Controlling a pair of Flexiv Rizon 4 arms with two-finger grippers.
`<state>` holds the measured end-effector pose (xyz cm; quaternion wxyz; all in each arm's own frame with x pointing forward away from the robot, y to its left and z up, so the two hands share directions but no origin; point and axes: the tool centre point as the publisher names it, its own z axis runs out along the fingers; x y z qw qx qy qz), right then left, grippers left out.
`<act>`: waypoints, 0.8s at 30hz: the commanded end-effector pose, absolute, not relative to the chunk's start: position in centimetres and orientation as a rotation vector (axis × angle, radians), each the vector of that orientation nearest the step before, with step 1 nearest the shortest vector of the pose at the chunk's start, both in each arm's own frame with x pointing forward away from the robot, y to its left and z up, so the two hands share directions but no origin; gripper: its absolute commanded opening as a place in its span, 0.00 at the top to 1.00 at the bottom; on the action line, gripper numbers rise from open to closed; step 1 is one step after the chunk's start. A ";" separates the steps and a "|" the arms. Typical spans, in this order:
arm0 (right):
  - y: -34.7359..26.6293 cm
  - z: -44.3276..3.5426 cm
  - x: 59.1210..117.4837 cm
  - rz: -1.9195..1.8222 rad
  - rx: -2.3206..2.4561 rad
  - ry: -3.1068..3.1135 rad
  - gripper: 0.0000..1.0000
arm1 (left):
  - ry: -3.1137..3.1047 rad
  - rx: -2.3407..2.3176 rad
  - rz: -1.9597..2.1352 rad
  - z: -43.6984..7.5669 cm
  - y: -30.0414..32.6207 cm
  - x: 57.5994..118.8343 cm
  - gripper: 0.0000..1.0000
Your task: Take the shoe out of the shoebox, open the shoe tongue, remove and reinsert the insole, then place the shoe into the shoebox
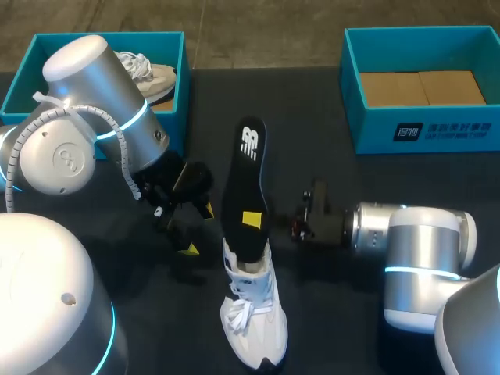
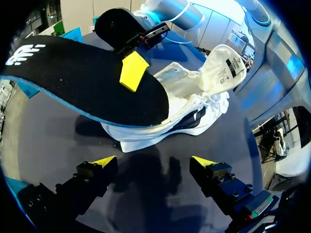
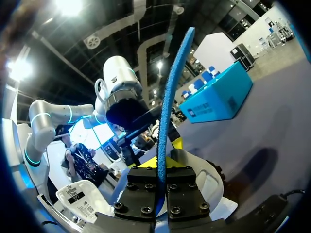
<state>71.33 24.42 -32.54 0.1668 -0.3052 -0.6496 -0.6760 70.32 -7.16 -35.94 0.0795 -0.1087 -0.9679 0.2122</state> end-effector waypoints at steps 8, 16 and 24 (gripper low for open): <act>24.3 -33.5 70.3 -1.884 -0.854 -1.838 1.00 | -2.897 -0.325 0.634 -36.0 -7.2 70.3 0.00; 24.2 -34.0 69.6 -1.862 -0.820 -1.843 1.00 | -2.897 -0.325 0.634 -36.0 -7.2 70.3 0.00; 24.4 -34.7 68.6 -1.810 -0.778 -1.868 1.00 | -2.897 -0.325 0.634 -36.0 -7.2 70.3 0.00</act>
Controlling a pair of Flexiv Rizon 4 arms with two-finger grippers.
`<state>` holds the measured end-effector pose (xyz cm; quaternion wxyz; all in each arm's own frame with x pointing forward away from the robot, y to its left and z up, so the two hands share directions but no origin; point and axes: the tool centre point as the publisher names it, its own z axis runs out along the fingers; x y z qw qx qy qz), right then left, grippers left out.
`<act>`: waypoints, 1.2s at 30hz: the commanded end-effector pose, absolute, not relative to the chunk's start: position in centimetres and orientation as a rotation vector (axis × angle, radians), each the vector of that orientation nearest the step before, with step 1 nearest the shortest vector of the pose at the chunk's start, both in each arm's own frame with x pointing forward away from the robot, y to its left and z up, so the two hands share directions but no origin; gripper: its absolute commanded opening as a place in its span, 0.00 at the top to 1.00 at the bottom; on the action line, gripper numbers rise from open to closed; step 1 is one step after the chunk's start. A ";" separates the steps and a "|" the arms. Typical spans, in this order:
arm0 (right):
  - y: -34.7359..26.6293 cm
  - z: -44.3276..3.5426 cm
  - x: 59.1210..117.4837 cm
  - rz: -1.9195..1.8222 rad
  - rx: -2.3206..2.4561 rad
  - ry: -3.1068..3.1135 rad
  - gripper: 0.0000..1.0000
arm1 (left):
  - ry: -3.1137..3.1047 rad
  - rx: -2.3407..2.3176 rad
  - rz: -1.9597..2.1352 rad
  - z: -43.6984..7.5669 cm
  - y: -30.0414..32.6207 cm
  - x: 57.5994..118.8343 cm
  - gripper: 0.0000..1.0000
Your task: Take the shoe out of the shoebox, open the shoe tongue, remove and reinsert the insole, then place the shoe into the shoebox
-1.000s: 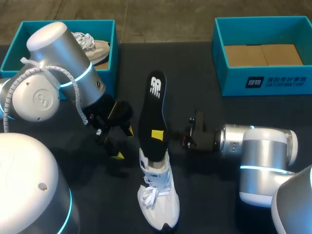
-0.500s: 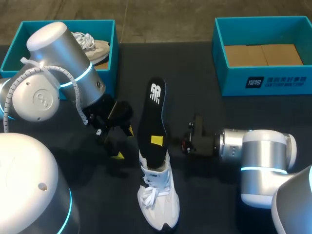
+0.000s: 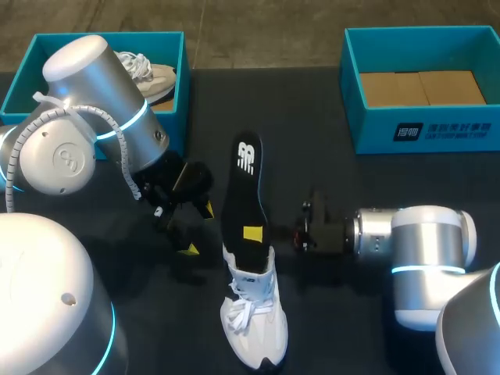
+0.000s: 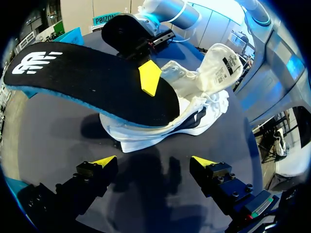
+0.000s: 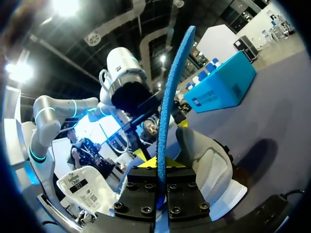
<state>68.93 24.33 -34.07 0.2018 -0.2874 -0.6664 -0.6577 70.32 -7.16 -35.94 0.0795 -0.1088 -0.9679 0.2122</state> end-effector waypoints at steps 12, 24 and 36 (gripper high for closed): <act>24.2 -36.2 67.3 -1.773 -0.760 -1.862 1.00 | -2.897 -0.325 0.634 -36.0 -7.2 70.3 0.00; 24.5 -36.3 66.6 -1.780 -0.752 -1.843 1.00 | -2.897 -0.325 0.634 -36.0 -7.2 70.3 0.00; 25.3 -35.4 67.4 -1.757 -0.729 -1.873 0.84 | -2.897 -0.325 0.634 -36.0 -7.2 70.3 0.00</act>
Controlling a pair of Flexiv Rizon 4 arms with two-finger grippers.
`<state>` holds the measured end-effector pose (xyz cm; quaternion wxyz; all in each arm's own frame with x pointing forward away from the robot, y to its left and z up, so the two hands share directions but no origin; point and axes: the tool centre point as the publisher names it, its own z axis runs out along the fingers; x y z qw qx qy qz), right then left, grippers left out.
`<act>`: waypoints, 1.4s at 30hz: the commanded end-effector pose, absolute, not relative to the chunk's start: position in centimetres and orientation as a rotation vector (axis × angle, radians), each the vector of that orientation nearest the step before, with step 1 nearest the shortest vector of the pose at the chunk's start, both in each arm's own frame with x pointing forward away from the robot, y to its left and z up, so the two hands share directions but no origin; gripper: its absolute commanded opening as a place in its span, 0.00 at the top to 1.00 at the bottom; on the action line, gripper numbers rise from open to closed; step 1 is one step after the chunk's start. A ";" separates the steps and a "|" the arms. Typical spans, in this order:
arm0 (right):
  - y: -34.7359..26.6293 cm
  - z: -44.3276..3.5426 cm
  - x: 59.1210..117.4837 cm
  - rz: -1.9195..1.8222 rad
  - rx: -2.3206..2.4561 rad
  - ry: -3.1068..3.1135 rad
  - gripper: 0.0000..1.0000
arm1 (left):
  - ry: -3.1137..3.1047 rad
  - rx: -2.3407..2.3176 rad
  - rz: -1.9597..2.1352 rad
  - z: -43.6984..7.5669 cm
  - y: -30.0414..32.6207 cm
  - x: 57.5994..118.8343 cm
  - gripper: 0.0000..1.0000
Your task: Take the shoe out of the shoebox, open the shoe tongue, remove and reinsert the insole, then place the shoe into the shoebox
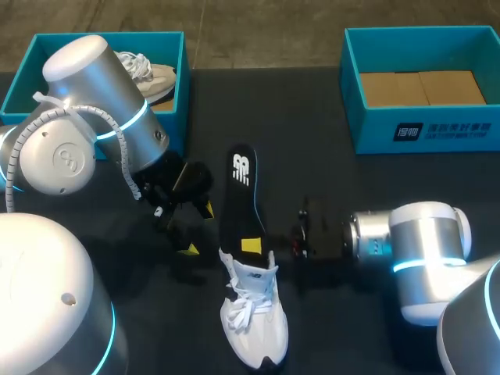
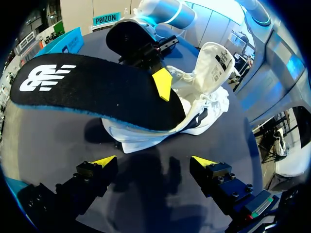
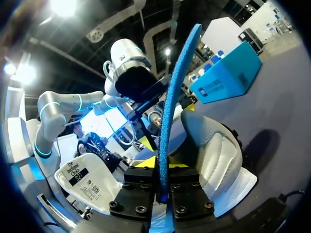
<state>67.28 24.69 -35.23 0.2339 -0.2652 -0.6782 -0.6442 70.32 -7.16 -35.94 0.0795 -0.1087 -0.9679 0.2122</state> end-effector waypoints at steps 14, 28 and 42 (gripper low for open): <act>25.5 -33.9 68.4 -1.724 -0.710 -1.938 0.78 | -2.897 -0.325 0.634 -36.0 -7.2 70.3 0.00; 25.4 -33.1 69.6 -1.691 -0.699 -1.979 0.67 | -2.897 -0.325 0.634 -36.0 -7.2 70.3 0.00; 25.8 -32.2 71.1 -1.594 -0.665 -2.029 0.89 | -2.897 -0.325 0.634 -36.0 -7.2 70.3 0.00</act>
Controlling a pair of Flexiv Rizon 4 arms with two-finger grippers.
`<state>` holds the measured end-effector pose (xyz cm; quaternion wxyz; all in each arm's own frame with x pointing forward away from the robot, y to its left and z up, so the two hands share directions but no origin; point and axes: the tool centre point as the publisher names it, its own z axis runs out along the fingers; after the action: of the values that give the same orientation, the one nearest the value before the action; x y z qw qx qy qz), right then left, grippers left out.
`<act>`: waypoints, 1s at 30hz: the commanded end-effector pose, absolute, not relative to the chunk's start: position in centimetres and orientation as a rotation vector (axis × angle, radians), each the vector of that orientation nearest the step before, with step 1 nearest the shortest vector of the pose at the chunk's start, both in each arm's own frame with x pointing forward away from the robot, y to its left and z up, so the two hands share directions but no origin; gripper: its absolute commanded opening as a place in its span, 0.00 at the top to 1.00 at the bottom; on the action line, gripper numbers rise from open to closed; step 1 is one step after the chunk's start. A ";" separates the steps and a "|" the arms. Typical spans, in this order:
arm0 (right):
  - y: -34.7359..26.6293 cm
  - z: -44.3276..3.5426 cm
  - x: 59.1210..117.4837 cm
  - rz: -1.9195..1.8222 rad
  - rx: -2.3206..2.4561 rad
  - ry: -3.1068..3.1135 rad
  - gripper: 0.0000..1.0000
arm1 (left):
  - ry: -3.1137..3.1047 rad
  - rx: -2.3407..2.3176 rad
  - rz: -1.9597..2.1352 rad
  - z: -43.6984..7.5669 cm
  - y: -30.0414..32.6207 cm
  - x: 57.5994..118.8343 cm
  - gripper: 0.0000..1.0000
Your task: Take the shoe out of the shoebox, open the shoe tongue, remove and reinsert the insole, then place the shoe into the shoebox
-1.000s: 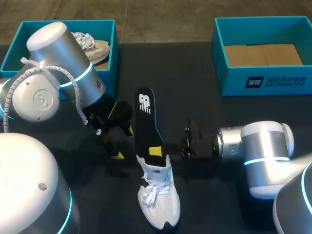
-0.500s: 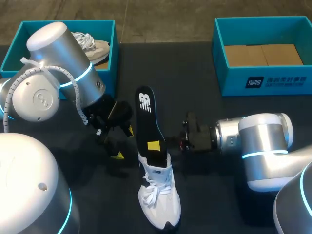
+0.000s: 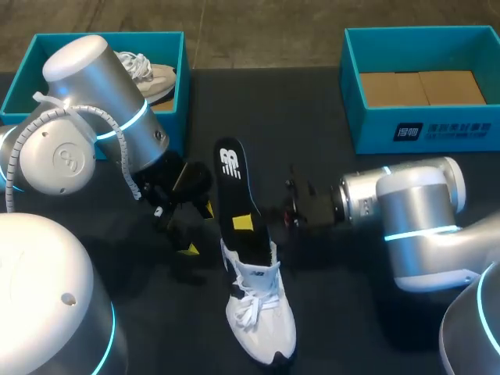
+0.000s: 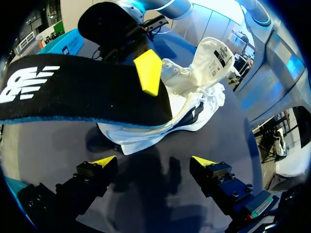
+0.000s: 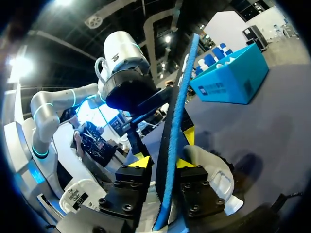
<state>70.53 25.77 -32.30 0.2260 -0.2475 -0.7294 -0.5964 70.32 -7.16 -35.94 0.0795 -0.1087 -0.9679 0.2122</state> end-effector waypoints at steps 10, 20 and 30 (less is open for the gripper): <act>25.4 -33.3 70.8 -1.575 -0.662 -1.982 1.00 | -2.897 -0.325 0.634 -36.0 -7.2 70.3 0.00; 24.7 -34.3 69.2 -1.616 -0.681 -1.926 1.00 | -2.897 -0.325 0.634 -36.0 -7.2 70.3 0.00; 24.7 -35.0 67.8 -1.641 -0.691 -1.888 1.00 | -2.897 -0.325 0.634 -36.0 -7.2 70.3 0.00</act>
<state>68.50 24.64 -34.51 0.2724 -0.2534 -0.7015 -0.6079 70.32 -7.16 -35.94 0.0795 -0.1087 -0.9679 0.2122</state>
